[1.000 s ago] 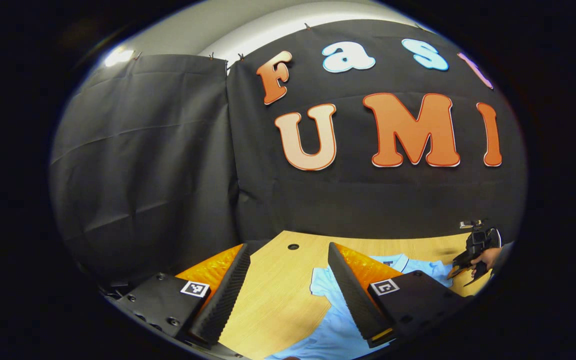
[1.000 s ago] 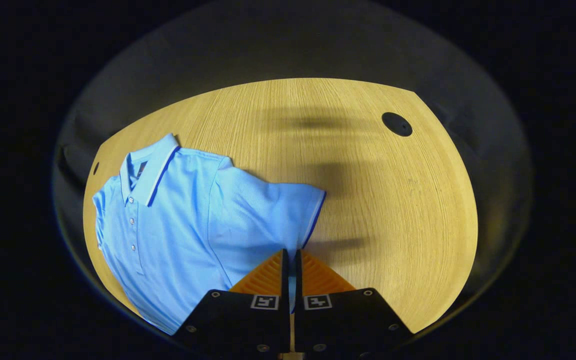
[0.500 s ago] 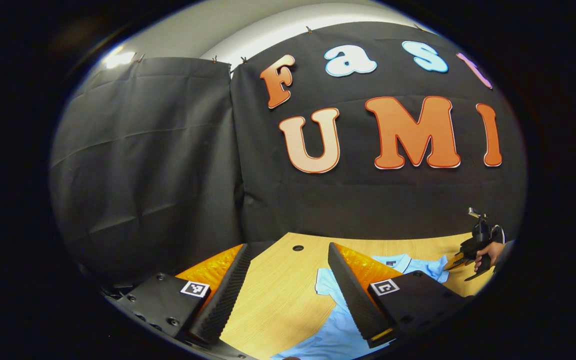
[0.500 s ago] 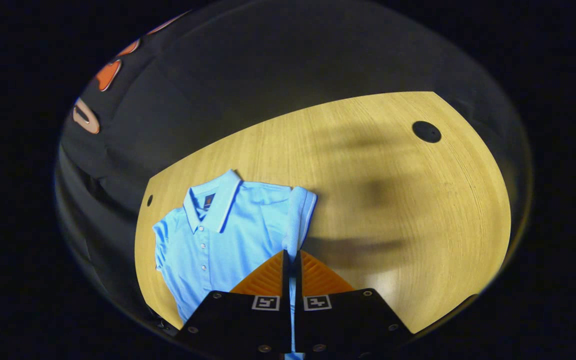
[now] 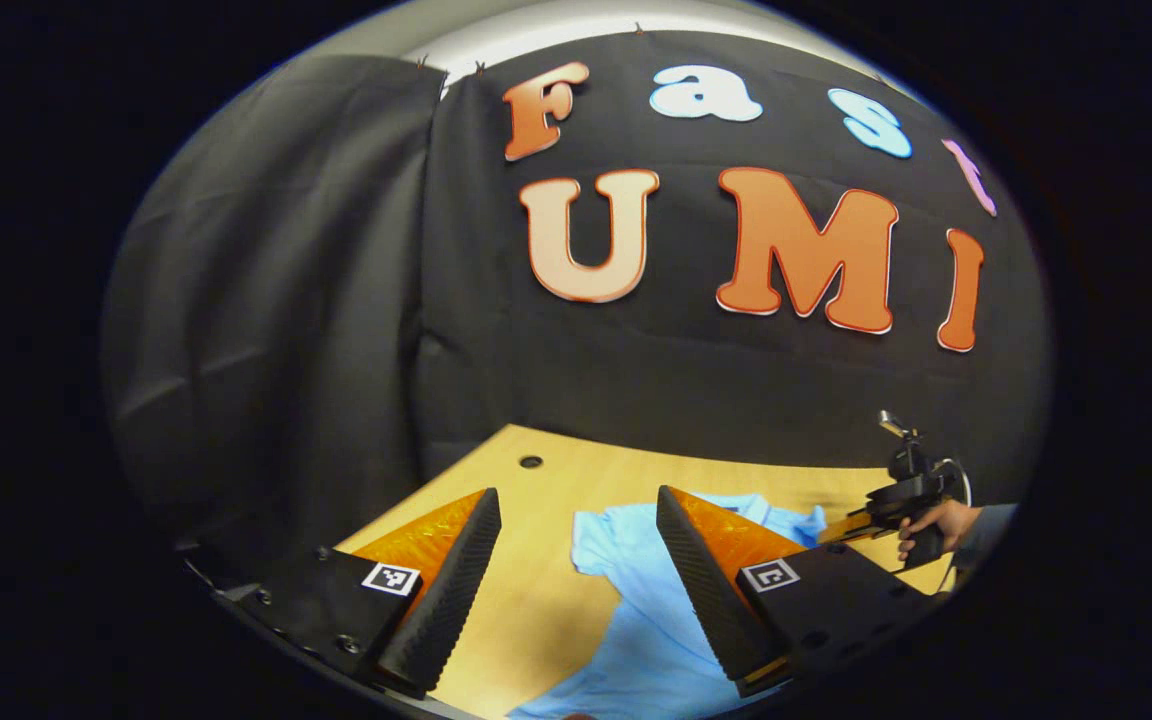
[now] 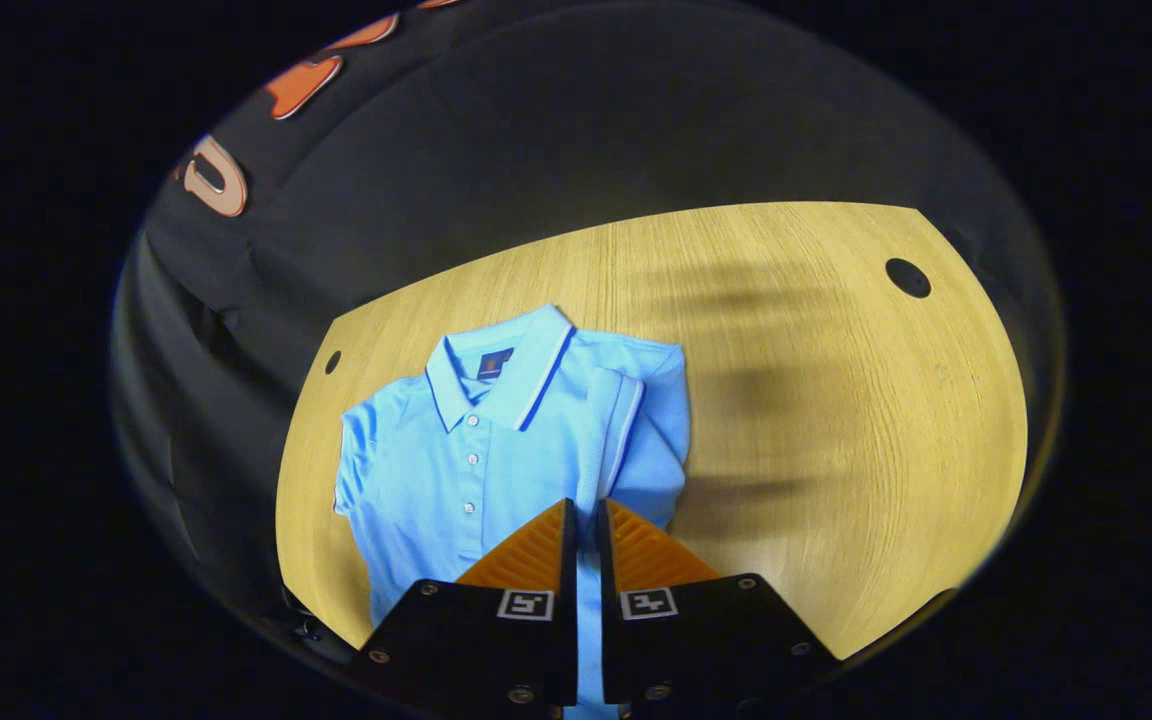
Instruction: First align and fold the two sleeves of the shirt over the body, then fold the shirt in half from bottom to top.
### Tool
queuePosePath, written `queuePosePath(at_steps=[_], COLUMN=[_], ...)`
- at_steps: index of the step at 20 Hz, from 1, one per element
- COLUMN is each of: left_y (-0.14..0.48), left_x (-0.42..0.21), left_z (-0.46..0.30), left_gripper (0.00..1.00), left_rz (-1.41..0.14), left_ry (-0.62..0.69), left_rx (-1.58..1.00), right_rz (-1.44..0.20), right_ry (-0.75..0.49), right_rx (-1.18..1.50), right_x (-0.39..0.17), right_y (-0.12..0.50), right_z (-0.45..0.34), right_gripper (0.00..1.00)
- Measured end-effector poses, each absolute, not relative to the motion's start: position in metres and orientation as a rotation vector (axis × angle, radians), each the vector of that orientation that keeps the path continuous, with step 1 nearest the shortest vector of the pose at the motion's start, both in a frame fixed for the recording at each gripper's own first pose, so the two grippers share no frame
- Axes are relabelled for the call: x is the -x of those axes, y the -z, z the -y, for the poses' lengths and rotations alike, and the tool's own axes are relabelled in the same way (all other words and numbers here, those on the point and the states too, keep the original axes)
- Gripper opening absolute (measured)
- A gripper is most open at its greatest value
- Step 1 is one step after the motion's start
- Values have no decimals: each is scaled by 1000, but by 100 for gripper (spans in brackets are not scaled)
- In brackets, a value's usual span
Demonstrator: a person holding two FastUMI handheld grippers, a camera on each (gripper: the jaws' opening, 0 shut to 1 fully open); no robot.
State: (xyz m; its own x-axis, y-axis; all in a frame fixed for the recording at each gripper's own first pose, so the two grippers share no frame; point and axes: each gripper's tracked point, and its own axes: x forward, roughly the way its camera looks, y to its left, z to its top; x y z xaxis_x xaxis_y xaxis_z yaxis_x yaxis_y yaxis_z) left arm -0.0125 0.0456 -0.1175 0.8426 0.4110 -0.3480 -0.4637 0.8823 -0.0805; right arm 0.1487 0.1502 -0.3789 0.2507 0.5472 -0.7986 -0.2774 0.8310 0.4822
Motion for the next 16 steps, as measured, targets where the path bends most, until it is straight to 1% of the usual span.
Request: queuePosePath(at_steps=[2, 4, 5, 8, 9, 10, 12, 13, 15, 16], left_y=[133, 145, 149, 174, 185, 195, 214, 227, 250, 263], left_x=[-9, -28, -34, -63, -71, -80, -98, -105, -126, -130], left_z=[-57, -71, -80, -102, -103, -105, -113, -115, -118, -115], left_gripper=[100, 96, 96, 96, 97, 99, 100, 100, 100, 100], left_rz=[-369, -398, -417, -484, -524, -562, -633, -674, -749, -804], left_ry=[-401, -368, -356, -321, -295, -273, -251, -242, -204, -182], left_rx=[245, 278, 281, 302, 324, 348, 371, 371, 362, 357], right_rz=[-1160, -1138, -1133, -1097, -1087, -1062, -1004, -978, -929, -905], right_ry=[-590, -600, -598, -561, -533, -509, -461, -439, -392, -358], right_rx=[-261, -262, -256, -227, -222, -226, -229, -226, -216, -215], right_x=[-143, -136, -132, -130, -130, -131, -135, -137, -136, -134], right_y=[365, 351, 348, 340, 335, 328, 314, 306, 292, 284], right_z=[-160, -166, -167, -162, -157, -152, -141, -134, -117, -108], right_gripper=[13, 21, 28, 39, 46, 49, 66, 84, 89, 90])
